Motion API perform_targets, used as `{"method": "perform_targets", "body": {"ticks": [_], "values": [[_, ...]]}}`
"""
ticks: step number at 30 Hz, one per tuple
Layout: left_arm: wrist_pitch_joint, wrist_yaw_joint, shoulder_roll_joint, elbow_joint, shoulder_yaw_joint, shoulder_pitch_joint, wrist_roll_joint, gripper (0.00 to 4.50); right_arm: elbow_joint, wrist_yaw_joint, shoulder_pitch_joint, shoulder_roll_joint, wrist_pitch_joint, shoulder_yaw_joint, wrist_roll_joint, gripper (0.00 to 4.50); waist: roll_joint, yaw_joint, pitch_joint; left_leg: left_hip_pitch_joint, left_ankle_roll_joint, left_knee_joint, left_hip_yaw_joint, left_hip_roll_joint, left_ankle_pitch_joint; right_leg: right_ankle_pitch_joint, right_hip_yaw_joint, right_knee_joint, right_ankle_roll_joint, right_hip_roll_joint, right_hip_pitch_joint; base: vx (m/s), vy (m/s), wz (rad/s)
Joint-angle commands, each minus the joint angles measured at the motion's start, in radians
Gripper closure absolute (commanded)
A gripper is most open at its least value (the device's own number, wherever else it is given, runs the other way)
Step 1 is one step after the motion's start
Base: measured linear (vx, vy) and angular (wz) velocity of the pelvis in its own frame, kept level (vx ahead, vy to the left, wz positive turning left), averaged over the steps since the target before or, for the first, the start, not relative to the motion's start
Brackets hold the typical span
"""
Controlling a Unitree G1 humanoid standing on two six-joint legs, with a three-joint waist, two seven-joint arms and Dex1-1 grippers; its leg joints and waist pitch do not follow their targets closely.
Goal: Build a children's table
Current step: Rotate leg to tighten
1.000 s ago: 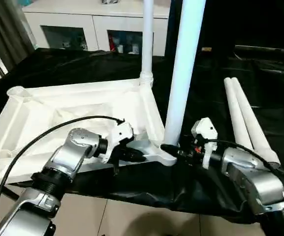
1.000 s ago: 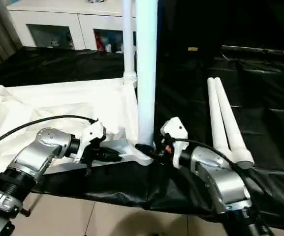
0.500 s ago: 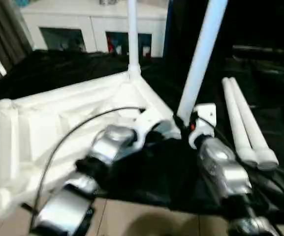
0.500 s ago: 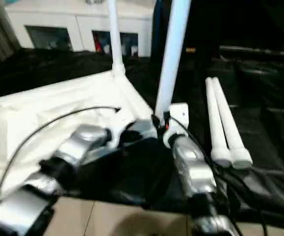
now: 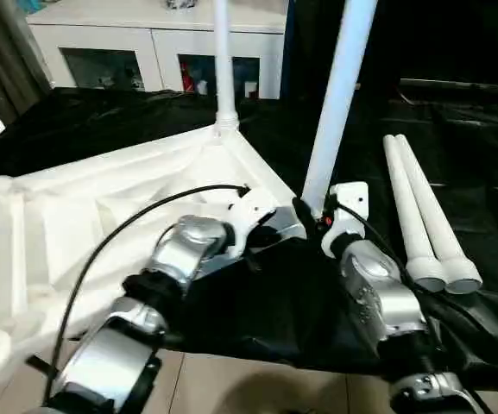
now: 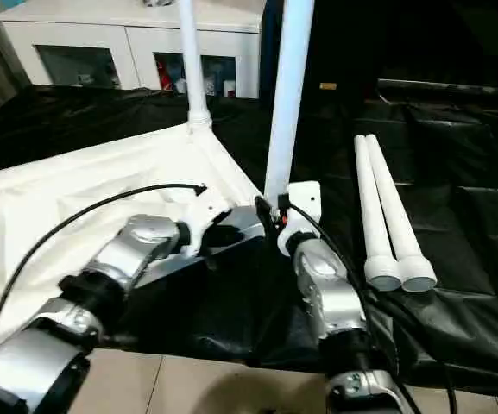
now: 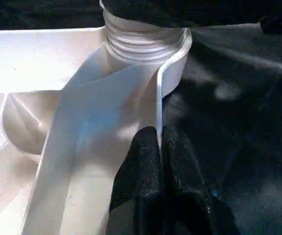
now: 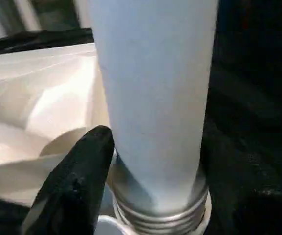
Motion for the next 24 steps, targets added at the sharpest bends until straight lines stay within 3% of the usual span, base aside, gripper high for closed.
{"method": "perform_targets", "body": {"ticks": [1,5,6,7,8,12,17,18,20,21,24], "values": [[-0.040,-0.102,0.025,-0.064,-0.019,0.023,-0.030,4.50,-0.075,0.162,0.035,-0.042,0.049,0.061,0.049,1.10,-0.007,0.006,-0.066,-0.019,0.138,-0.065,-0.002,0.029,-0.035,-0.186,0.058,-0.055,-0.179,-0.071,0.081,0.000,0.000,0.00],[-0.064,-0.219,0.074,-0.114,-0.021,0.057,-0.063,4.50,-0.183,0.321,0.083,-0.138,0.112,0.098,0.086,0.79,-0.005,0.007,-0.065,-0.021,0.151,-0.064,-0.001,0.029,-0.035,-0.179,0.059,-0.055,-0.188,-0.073,0.079,0.000,0.000,0.00],[-0.078,-0.303,0.107,-0.161,-0.030,0.081,-0.089,4.50,-0.224,0.361,0.099,-0.186,0.149,0.109,0.089,0.73,-0.002,0.009,-0.064,-0.018,0.138,-0.066,-0.002,0.033,-0.047,-0.208,0.058,-0.056,-0.184,-0.073,0.078,0.000,0.000,0.00],[-0.078,-0.303,0.107,-0.161,-0.030,0.081,-0.089,4.50,-0.224,0.361,0.099,-0.186,0.149,0.109,0.089,0.73,-0.003,0.008,-0.064,-0.019,0.136,-0.067,-0.003,0.033,-0.048,-0.212,0.058,-0.056,-0.182,-0.073,0.079,0.000,0.000,0.00],[-0.054,-0.385,0.135,-0.219,-0.032,0.105,-0.129,4.50,-0.258,0.420,0.115,-0.239,0.163,0.134,0.082,0.46,-0.004,0.009,-0.063,-0.017,0.127,-0.068,-0.002,0.035,-0.058,-0.226,0.060,-0.057,-0.181,-0.075,0.076,0.000,0.000,0.00],[-0.019,-0.449,0.166,-0.277,-0.034,0.130,-0.153,4.50,-0.293,0.501,0.129,-0.300,0.193,0.174,0.075,0.31,-0.004,0.019,-0.059,-0.010,0.109,-0.069,0.004,0.034,-0.082,-0.287,0.061,-0.065,-0.169,-0.073,0.068,0.000,0.000,0.00],[-0.018,-0.459,0.174,-0.293,-0.029,0.141,-0.152,4.50,-0.285,0.517,0.119,-0.312,0.186,0.198,0.045,0.31,-0.006,0.025,-0.058,-0.013,0.088,-0.071,0.003,0.033,-0.078,-0.307,0.061,-0.066,-0.148,-0.073,0.068,0.000,0.000,0.00],[-0.016,-0.456,0.180,-0.304,-0.029,0.147,-0.149,4.50,-0.281,0.505,0.113,-0.306,0.189,0.196,0.045,0.31,-0.011,0.024,-0.059,-0.015,0.088,-0.071,0.003,0.033,-0.073,-0.304,0.061,-0.065,-0.143,-0.072,0.070,0.000,0.000,0.00],[-0.011,-0.459,0.182,-0.310,-0.029,0.150,-0.151,4.50,-0.279,0.505,0.111,-0.304,0.193,0.196,0.050,0.31,-0.008,0.025,-0.059,-0.016,0.088,-0.070,0.003,0.032,-0.064,-0.297,0.061,-0.064,-0.141,-0.073,0.069,0.000,0.000,0.00],[-0.007,-0.460,0.185,-0.316,-0.028,0.153,-0.151,4.50,-0.274,0.503,0.108,-0.303,0.191,0.199,0.046,0.56,-0.012,0.026,-0.061,-0.017,0.090,-0.070,0.002,0.032,-0.054,-0.286,0.062,-0.060,-0.143,-0.074,0.071,0.000,0.000,0.00],[0.003,-0.459,0.185,-0.322,-0.020,0.156,-0.153,4.50,-0.268,0.501,0.104,-0.297,0.195,0.201,0.044,0.69,-0.010,0.025,-0.060,-0.017,0.095,-0.069,0.003,0.033,-0.045,-0.269,0.061,-0.059,-0.150,-0.073,0.069,0.000,0.000,0.00]]}}
